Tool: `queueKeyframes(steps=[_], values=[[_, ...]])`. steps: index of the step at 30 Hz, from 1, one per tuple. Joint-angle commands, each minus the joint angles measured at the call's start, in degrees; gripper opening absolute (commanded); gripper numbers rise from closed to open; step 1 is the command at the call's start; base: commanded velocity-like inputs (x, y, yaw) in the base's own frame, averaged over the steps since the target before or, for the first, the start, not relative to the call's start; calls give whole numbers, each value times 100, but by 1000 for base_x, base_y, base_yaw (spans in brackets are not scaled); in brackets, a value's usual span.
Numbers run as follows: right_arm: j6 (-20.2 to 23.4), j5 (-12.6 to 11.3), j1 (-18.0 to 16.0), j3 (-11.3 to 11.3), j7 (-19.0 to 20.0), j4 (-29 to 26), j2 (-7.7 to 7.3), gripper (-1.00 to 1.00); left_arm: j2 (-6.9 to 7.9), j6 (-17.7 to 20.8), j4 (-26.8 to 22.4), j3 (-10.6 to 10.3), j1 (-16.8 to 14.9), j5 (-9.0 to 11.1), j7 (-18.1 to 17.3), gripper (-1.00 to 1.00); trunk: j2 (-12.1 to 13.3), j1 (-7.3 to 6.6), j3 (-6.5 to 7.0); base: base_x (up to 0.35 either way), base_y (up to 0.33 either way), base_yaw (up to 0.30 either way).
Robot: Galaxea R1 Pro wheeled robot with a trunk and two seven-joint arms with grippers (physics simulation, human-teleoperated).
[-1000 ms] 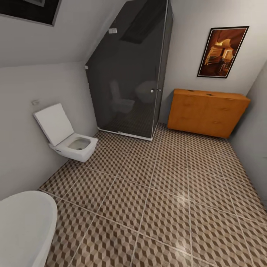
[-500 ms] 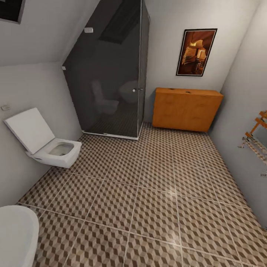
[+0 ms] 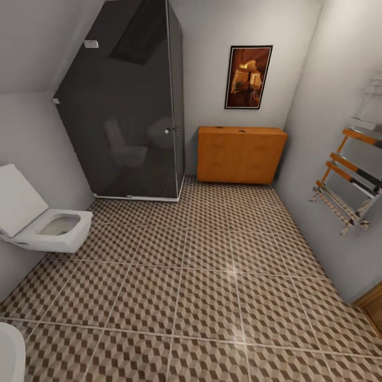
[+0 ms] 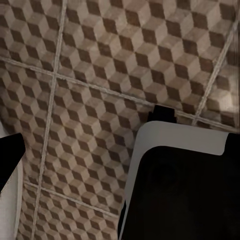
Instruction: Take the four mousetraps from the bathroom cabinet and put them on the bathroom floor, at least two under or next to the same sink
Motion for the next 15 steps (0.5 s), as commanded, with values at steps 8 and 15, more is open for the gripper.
queueKeyframes(steps=[8, 15], values=[[0, 0, 0, -1, 0, 0, 4, 100, 0, 0, -1, 1, 0, 0, -2, 100, 0, 0, 46, 0, 0, -257], [0, 0, 0, -1, 0, 0, 4, 100, 0, 0, 0, 1, 0, -1, -2, 100, 0, 0, 89, 0, 0, -248]])
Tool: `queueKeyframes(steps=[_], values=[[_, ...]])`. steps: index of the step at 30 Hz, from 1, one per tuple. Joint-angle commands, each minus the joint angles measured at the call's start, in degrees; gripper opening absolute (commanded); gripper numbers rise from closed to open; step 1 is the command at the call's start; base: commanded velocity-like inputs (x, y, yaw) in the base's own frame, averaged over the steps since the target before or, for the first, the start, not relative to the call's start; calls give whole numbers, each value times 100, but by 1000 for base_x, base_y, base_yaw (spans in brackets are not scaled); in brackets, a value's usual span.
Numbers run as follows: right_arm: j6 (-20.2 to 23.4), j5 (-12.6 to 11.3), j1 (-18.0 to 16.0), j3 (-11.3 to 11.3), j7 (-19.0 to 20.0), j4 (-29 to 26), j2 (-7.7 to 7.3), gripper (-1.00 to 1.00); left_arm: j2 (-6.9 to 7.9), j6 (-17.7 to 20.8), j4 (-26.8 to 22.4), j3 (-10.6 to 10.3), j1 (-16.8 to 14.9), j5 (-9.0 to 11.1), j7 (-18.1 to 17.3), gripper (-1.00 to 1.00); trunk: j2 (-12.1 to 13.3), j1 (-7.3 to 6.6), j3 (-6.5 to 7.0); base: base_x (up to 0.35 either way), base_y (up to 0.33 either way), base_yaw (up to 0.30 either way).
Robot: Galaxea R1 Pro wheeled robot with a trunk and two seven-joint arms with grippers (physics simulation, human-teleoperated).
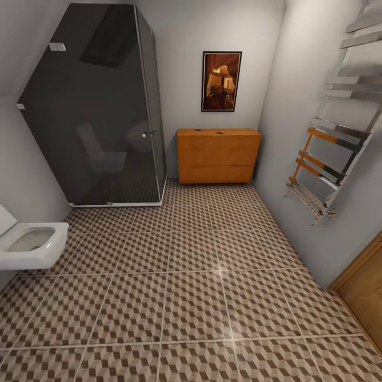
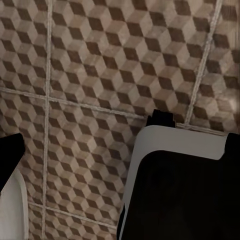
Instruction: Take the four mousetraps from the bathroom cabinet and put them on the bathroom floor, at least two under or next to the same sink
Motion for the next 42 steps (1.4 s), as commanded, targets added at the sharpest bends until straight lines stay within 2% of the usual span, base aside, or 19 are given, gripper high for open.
queueKeyframes(steps=[1, 9, 26, 37, 42], values=[[0, 0, 0, -1, 0, 0, 0, 100, 0, 0, 0, -2, 0, 0, 0, 100, 0, 0, 7, 0, 0, -238], [8, 12, 0, 1, 3, 0, 0, 100, 0, 0, 0, -2, 0, 1, 0, 100, 0, 0, 40, 0, 0, -144], [1, 108, 0, 25, 12, -12, -16, 100, 0, 5, -7, -9, 0, -7, 0, 100, 0, 0, 44, 17, 0, -7], [0, 88, 0, 17, 9, -2, 10, 100, -4, 9, 0, -15, 0, -15, -7, 100, 0, 0, 44, 246, 0, -2], [0, 88, 0, 17, 9, -2, 9, 100, -5, 9, 0, -17, 0, -16, -8, 100, 0, 0, 44, 321, 0, -174]])
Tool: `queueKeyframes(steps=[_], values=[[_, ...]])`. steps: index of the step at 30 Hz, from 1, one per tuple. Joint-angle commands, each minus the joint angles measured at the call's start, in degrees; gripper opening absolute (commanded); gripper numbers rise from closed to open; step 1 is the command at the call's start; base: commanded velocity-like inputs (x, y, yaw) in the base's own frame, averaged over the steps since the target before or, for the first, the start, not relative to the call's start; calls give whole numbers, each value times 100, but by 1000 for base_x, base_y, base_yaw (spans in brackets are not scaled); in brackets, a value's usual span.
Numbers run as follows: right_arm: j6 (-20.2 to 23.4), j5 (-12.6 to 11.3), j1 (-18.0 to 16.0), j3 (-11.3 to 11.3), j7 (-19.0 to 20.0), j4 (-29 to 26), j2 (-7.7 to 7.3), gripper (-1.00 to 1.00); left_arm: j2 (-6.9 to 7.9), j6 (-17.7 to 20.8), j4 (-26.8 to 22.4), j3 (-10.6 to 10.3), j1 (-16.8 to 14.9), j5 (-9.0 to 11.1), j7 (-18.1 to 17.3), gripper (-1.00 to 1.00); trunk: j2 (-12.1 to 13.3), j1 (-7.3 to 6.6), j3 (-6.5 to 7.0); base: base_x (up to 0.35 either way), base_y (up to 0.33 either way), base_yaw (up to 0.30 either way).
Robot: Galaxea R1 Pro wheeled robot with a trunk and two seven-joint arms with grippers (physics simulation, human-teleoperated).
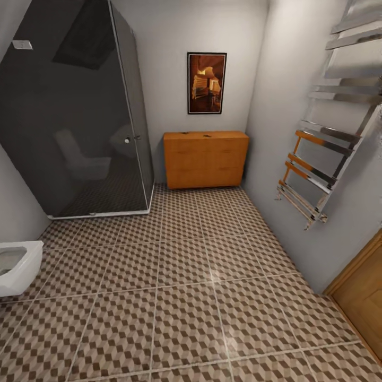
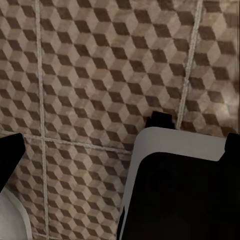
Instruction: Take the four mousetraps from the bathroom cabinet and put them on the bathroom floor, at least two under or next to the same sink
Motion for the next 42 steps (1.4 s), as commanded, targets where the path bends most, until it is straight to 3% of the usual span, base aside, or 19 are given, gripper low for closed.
queueKeyframes(steps=[1, 14, 42], values=[[0, 0, 0, 0, 0, -1, -2, 100, -1, 0, 0, 0, 0, 0, 0, 100, 0, 0, 0, 322, 0, -240], [-7, -3, 1, -8, -4, -15, -17, 100, -3, 4, 3, -1, 0, 0, 0, 100, 0, 0, 0, 323, 0, -236], [-9, -5, 0, -9, -9, -28, -26, 100, 5, 6, 9, -1, 0, 0, 7, 100, 0, 0, 0, 324, 0, -9]])
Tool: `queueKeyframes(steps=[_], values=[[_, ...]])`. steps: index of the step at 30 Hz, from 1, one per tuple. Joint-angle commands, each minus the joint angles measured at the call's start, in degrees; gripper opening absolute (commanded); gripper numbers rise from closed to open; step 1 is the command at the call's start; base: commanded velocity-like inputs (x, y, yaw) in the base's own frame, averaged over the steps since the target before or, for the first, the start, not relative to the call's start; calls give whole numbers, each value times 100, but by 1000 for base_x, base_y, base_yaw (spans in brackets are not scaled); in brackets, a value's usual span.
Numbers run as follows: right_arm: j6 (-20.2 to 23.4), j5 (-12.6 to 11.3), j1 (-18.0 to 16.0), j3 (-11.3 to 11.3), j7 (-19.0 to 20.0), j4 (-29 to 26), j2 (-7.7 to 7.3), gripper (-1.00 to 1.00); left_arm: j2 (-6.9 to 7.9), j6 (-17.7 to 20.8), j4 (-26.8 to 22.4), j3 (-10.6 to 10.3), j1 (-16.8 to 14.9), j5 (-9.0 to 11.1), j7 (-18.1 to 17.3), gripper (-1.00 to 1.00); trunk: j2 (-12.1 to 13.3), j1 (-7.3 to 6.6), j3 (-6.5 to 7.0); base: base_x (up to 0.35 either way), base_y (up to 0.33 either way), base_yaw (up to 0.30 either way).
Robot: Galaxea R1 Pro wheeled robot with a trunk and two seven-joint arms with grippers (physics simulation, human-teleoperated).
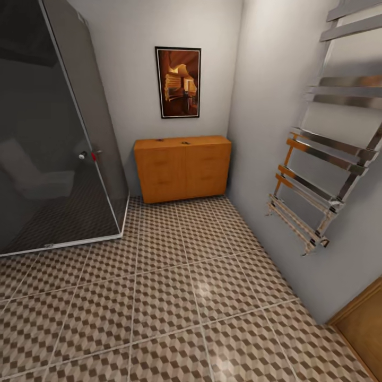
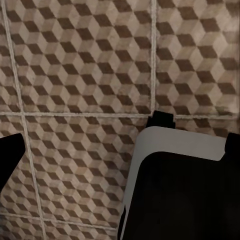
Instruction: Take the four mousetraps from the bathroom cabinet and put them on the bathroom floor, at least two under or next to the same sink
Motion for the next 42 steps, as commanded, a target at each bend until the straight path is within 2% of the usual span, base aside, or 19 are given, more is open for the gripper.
queueKeyframes(steps=[1, 37, 42], values=[[1, 1, 0, 0, 0, -3, -1, 100, 0, 1, 0, 0, 0, 0, 1, 100, 0, 0, 0, 324, 0, 0], [44, 40, 9, 11, 22, 112, -7, 100, 0, -2, -1, 0, 0, 0, 1, 100, 0, 0, 0, 324, 0, 0], [44, 40, 9, 10, 177, 116, -11, 100, 0, -1, 0, 0, 0, 0, 2, 100, 0, 0, 0, 324, 0, 0]])
